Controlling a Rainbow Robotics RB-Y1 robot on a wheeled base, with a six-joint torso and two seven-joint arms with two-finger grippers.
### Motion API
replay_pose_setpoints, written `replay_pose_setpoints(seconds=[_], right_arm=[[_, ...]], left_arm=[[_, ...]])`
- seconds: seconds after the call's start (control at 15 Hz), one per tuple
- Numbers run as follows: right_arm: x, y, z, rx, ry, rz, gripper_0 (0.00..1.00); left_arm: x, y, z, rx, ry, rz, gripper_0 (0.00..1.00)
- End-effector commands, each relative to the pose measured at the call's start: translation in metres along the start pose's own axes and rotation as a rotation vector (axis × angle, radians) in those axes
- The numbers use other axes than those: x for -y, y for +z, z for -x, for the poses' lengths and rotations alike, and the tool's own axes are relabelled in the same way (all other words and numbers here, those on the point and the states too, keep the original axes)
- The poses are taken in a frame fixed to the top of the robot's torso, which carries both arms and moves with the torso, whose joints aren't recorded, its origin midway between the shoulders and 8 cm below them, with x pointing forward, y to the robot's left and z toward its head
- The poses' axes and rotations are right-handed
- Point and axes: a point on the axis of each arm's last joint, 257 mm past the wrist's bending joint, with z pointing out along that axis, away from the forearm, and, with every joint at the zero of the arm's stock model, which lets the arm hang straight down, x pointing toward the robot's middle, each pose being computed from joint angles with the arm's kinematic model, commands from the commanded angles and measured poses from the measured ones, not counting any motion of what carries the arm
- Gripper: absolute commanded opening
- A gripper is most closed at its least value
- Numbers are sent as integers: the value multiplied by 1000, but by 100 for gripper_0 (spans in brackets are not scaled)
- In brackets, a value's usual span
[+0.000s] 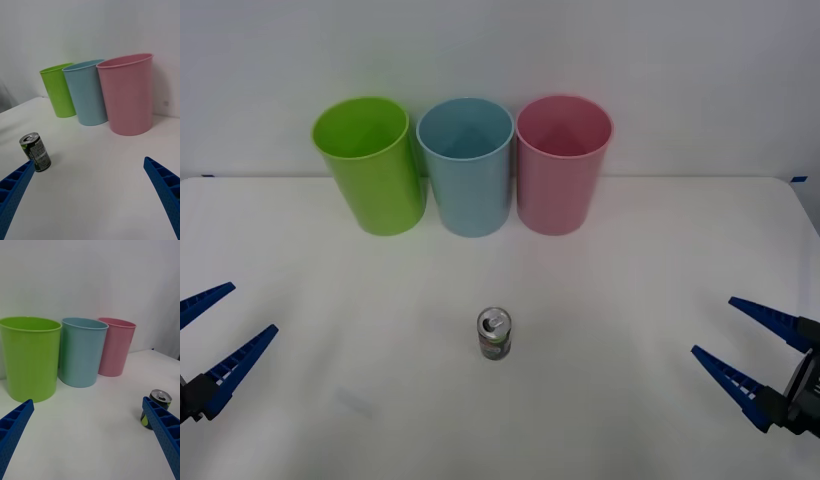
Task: Grasp the object on the table and drop it into the matching bin: aluminum can to the light blue bin, PET bottle to the pink bin.
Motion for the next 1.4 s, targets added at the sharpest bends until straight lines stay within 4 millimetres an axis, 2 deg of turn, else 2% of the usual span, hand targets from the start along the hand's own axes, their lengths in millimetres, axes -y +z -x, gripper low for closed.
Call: replay_pose_setpoints(seconds=[0.07,0.33,0.6,0.93,1.4], right_arm=[[-13,14,-11,-18,1,34,100],[-27,38,-27,-44,-36,66,100],[-42,63,-39,-42,-174,86,100],[-70,95,-64,-62,-146,147,100],[-90,138,-93,-80,-132,160,100]], left_arm=[[0,0,0,0,0,0,100],[0,0,0,0,0,0,100],[0,0,0,0,0,0,100],[0,0,0,0,0,0,100],[0,0,0,0,0,0,100]])
